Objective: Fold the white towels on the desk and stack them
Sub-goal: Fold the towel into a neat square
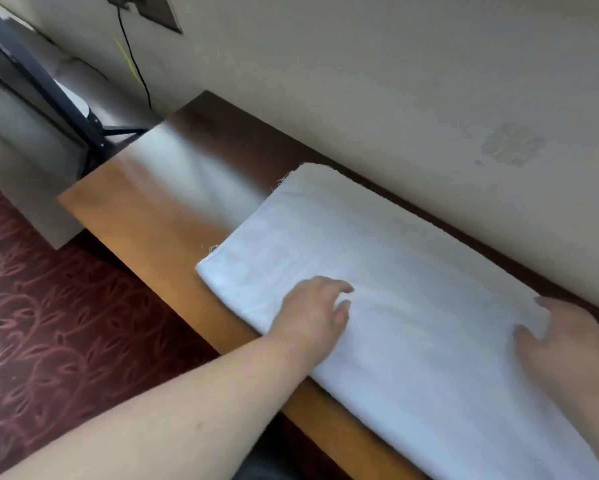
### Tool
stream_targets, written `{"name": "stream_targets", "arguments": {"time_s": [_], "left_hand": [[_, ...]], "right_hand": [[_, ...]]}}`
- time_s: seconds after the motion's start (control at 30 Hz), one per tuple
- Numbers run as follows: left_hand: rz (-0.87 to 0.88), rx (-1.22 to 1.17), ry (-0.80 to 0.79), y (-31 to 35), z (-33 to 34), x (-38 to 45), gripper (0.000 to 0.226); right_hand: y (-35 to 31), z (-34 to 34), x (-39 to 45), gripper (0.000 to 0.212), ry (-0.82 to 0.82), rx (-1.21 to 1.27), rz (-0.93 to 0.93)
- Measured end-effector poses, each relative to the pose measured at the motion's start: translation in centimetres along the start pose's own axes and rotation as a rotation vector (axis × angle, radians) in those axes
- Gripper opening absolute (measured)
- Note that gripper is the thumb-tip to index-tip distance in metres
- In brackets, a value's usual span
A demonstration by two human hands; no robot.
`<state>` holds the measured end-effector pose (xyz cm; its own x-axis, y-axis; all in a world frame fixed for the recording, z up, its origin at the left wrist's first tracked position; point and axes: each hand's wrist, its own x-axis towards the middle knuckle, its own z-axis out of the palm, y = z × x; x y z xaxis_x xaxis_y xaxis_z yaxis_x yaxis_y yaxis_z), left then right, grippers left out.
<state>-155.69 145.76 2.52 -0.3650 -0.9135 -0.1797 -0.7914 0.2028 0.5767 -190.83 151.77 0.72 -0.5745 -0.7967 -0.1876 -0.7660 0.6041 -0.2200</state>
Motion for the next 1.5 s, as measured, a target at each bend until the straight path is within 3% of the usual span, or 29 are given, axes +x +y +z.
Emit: {"name": "stream_targets", "arguments": {"time_s": [0.07, 0.13, 0.23, 0.37, 0.43, 0.53, 0.63, 0.8, 0.9, 1.0, 1.2, 1.3, 1.37, 1.4, 1.5], "left_hand": [[-0.231, 0.089, 0.133, -7.8, -4.7, 3.7, 0.038], [-0.363, 0.2, 0.078, -12.5, -7.6, 6.4, 0.046], [-0.401, 0.21, 0.084, -15.7, -9.3, 8.5, 0.055], [-0.359, 0.021, -0.133, -18.1, -10.2, 9.2, 0.036], [-0.326, 0.046, -0.226, -18.6, -10.6, 9.0, 0.034], [-0.268, 0.142, -0.368, -19.3, -11.6, 9.3, 0.04], [-0.184, 0.027, -0.317, -18.9, -12.8, 11.6, 0.043], [-0.189, -0.217, -0.377, -17.7, -13.3, 15.9, 0.025], [-0.181, -0.231, -0.41, -18.4, -13.2, 15.7, 0.021], [-0.23, -0.239, -0.37, -19.9, -12.9, 14.4, 0.018], [-0.262, -0.244, -0.391, -21.7, -13.0, 13.1, 0.012], [-0.301, -0.292, -0.438, -22.0, -13.1, 13.3, 0.017], [-0.299, -0.285, -0.46, -22.1, -13.4, 13.4, 0.008], [-0.292, -0.287, -0.465, -22.1, -13.5, 13.3, 0.003], [-0.27, -0.285, -0.465, -21.9, -13.8, 13.1, 0.016]], "right_hand": [[-8.7, 1.1, -0.5, 0.052, -0.053, -0.033, -0.184], [-17.5, 3.2, 0.3, 0.049, -0.16, 0.009, -0.315], [-27.9, 5.6, 1.7, 0.047, -0.275, 0.194, -0.311], [-37.0, 7.7, 5.0, 0.061, -0.306, 0.131, -0.287], [-38.3, 7.9, 6.1, 0.06, -0.318, 0.074, -0.244], [-38.3, 8.2, 6.5, 0.033, -0.379, -0.017, -0.252], [-37.7, 8.2, 5.9, 0.011, -0.323, 0.065, -0.314], [-37.9, 7.8, 4.3, 0.014, -0.36, 0.247, -0.343], [-38.7, 8.1, 4.4, 0.019, -0.471, 0.165, -0.42], [-38.9, 8.2, 4.3, 0.019, -0.424, 0.236, -0.51], [-38.1, 5.5, 2.6, 0.02, -0.451, 0.352, -0.479], [-38.4, 2.8, 0.1, 0.02, -0.543, 0.262, -0.602], [-38.9, 1.4, -1.7, 0.019, -0.636, 0.161, -0.683], [-39.1, 1.0, -2.4, 0.018, -0.68, 0.132, -0.686], [-39.5, 0.3, -4.6, 0.019, -0.829, 0.093, -0.583]]}}
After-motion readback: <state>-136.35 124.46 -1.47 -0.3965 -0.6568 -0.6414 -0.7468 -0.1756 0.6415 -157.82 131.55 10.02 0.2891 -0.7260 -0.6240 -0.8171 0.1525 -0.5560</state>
